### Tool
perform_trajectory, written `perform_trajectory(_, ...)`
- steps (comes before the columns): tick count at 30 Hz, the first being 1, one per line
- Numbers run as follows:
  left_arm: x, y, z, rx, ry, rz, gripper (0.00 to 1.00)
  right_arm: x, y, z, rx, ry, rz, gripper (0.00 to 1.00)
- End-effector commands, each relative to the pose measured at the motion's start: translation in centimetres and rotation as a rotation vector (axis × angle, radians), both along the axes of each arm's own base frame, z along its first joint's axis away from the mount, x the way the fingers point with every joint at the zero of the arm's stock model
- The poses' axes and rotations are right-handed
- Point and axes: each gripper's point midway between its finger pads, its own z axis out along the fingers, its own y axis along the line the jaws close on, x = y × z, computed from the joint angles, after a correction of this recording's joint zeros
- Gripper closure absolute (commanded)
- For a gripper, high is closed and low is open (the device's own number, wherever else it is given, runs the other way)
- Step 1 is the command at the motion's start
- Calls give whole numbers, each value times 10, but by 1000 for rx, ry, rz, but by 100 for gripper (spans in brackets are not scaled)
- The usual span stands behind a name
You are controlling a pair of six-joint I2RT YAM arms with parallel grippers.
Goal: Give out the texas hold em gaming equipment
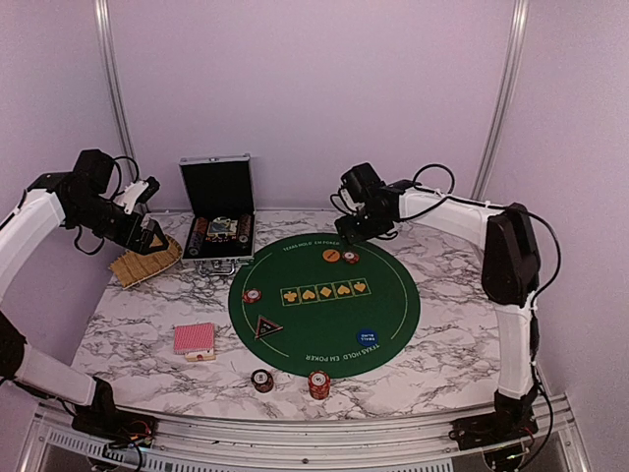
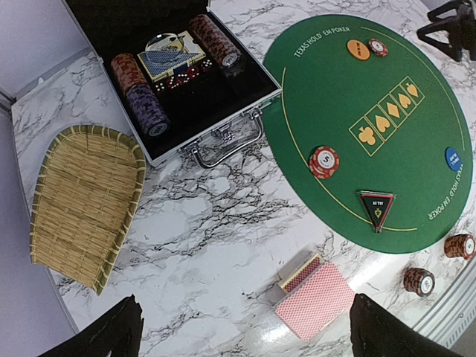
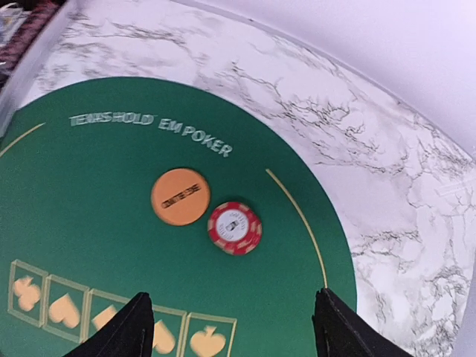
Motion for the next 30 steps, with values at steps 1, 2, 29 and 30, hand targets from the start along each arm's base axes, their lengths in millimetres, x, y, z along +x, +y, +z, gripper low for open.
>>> perform_trajectory(1,-8,0,3,11,3,-10,1,-75,45,39,28,-37,144,27)
perform_trajectory(2,-8,0,3,13,1,-9,1,-96,53,37,32,-19,186,25)
perform_trajectory(29,-10,-2,7,7,-1,-6,1,-353,96,-50,-88,367,652,1)
perform_trajectory(30,-10,-2,7,7,-1,-5,1,-354,96,-52,-92,372,654,1)
